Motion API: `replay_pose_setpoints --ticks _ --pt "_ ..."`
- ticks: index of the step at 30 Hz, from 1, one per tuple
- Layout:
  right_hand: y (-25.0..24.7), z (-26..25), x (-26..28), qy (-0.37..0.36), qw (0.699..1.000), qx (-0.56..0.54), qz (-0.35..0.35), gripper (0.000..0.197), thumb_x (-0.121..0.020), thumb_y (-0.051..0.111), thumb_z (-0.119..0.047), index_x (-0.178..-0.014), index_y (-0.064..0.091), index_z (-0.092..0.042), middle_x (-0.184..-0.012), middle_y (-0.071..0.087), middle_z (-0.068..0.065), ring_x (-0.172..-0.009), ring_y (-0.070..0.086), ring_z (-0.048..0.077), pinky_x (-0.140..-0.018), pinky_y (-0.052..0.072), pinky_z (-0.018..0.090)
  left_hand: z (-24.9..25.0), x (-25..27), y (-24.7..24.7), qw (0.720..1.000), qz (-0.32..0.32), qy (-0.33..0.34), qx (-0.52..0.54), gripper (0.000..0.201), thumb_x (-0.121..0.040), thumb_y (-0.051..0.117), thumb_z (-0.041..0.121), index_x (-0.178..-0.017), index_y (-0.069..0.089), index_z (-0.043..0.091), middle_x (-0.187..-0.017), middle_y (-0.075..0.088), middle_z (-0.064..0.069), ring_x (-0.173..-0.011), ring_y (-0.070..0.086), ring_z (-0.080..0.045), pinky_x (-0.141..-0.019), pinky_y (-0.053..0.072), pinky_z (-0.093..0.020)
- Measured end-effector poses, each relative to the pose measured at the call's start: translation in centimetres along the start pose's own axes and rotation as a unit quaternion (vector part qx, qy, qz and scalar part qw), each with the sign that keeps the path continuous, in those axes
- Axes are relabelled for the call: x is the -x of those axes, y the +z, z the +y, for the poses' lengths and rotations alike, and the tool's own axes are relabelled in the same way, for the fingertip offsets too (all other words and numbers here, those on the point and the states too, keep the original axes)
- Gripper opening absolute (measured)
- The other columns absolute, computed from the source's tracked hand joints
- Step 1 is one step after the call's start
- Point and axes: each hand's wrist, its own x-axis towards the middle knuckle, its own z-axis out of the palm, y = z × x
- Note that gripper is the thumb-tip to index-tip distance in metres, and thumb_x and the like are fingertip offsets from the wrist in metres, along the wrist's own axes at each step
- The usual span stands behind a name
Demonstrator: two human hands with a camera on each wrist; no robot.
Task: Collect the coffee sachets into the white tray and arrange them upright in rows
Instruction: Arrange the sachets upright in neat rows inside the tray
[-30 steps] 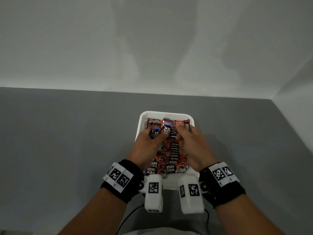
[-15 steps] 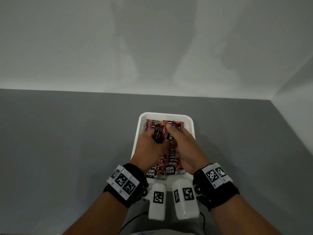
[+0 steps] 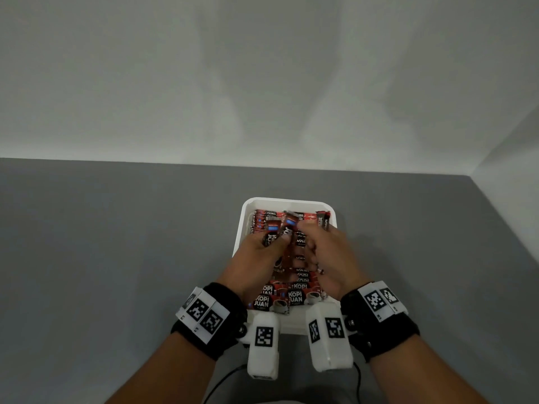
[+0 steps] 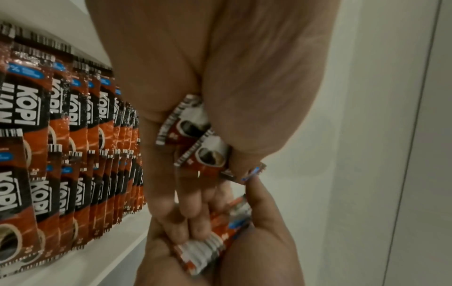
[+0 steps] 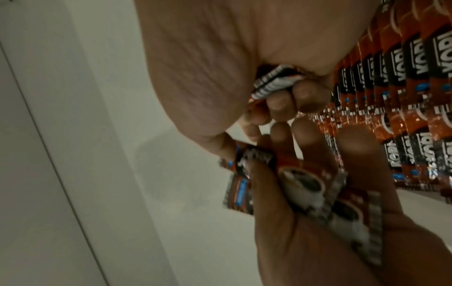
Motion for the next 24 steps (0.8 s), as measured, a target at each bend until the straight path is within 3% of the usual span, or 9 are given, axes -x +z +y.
replay_pose_setpoints --ticks 2,3,6,9,12,14,17,21,24 --pt "0.1 0.3 0.1 -0.004 1.000 0.016 -0.005 0.013 -0.099 0.060 -0.015 -0.102 0.072 -0.010 -0.093 0.078 0.011 -0.084 0.076 0.030 -0.075 0.063 0.054 0.0 0.1 0.2 0.999 -0.005 0.024 -0.046 0.022 -0.104 0.055 0.019 -0.114 0.071 0.008 -0.099 0.078 -0.015 -0.085 0.076 -0.030 -0.073 0.064 -0.043" --pt "0.1 0.2 0.2 -0.010 1.000 0.012 0.003 0.013 -0.100 0.059 -0.013 -0.105 0.071 -0.010 -0.093 0.078 0.010 -0.084 0.077 0.027 -0.074 0.063 0.050 0.0 0.1 0.2 0.998 0.002 0.029 -0.047 0.019 -0.103 0.059 0.017 -0.113 0.071 0.007 -0.099 0.077 -0.016 -0.084 0.076 -0.029 -0.071 0.064 -0.044" --pt "-0.6 -0.4 0.5 -0.026 0.999 -0.023 0.019 0.026 -0.103 0.050 0.000 -0.080 0.056 -0.011 -0.047 0.060 -0.007 -0.039 0.056 0.000 -0.038 0.044 0.017 -0.2 -0.1 -0.3 0.997 0.029 0.042 -0.061 0.017 -0.098 0.065 0.012 -0.107 0.067 -0.002 -0.100 0.073 -0.022 -0.081 0.074 -0.027 -0.063 0.062 -0.038" --pt "-0.3 -0.5 0.7 -0.044 0.997 -0.036 0.042 0.032 -0.103 0.049 0.001 -0.075 0.053 -0.014 -0.040 0.052 -0.009 -0.033 0.048 -0.001 -0.034 0.037 0.014 -0.3 -0.1 -0.4 0.992 0.032 0.060 -0.108 0.017 -0.098 0.065 0.016 -0.100 0.067 -0.001 -0.097 0.074 -0.021 -0.082 0.074 -0.028 -0.064 0.062 -0.037" --pt "-0.4 0.1 -0.1 -0.045 0.998 -0.043 0.031 0.020 -0.102 0.057 -0.012 -0.083 0.064 -0.013 -0.057 0.067 -0.005 -0.046 0.062 0.003 -0.040 0.045 0.016 -1.0 -0.6 -0.4 0.975 0.042 0.111 -0.189 0.019 -0.097 0.067 0.019 -0.086 0.066 0.004 -0.086 0.073 -0.018 -0.075 0.072 -0.029 -0.071 0.062 -0.047" --pt "0.1 0.2 -0.3 -0.040 0.999 -0.028 0.014 0.012 -0.097 0.066 -0.021 -0.101 0.072 -0.011 -0.087 0.078 0.005 -0.074 0.076 0.016 -0.059 0.056 0.026 -1.5 -0.7 -0.2 0.969 0.023 0.139 -0.204 0.014 -0.095 0.069 0.017 -0.084 0.068 0.007 -0.082 0.073 -0.013 -0.073 0.071 -0.027 -0.076 0.060 -0.046" --pt "0.3 0.3 -0.8 -0.029 0.998 -0.008 0.048 0.016 -0.093 0.068 -0.015 -0.105 0.071 -0.005 -0.098 0.078 0.010 -0.087 0.077 0.026 -0.072 0.061 0.038 -1.5 -0.3 0.4 0.985 -0.016 0.102 -0.138 0.013 -0.096 0.067 0.016 -0.085 0.072 0.012 -0.077 0.071 -0.012 -0.069 0.068 -0.017 -0.072 0.058 -0.043" --pt "-0.4 0.2 -0.8 -0.023 0.998 -0.003 0.065 0.032 -0.099 0.053 -0.008 -0.070 0.059 -0.016 -0.057 0.053 0.002 -0.049 0.054 0.017 -0.047 0.047 0.028 -2.0 -0.9 -0.3 0.998 0.007 -0.049 0.049 0.038 -0.094 0.041 0.007 -0.102 0.079 0.010 -0.076 0.060 -0.009 -0.065 0.050 -0.022 -0.067 0.040 -0.035" --pt "-0.4 0.4 0.0 -0.018 0.999 0.022 0.019 0.024 -0.102 0.058 -0.018 -0.079 0.063 -0.017 -0.057 0.048 -0.001 -0.046 0.044 0.011 -0.044 0.039 0.024 -1.5 -1.0 -0.5 0.999 0.005 -0.027 0.035 0.040 -0.090 0.037 -0.002 -0.106 0.073 0.004 -0.084 0.067 -0.018 -0.072 0.058 -0.030 -0.071 0.047 -0.041"
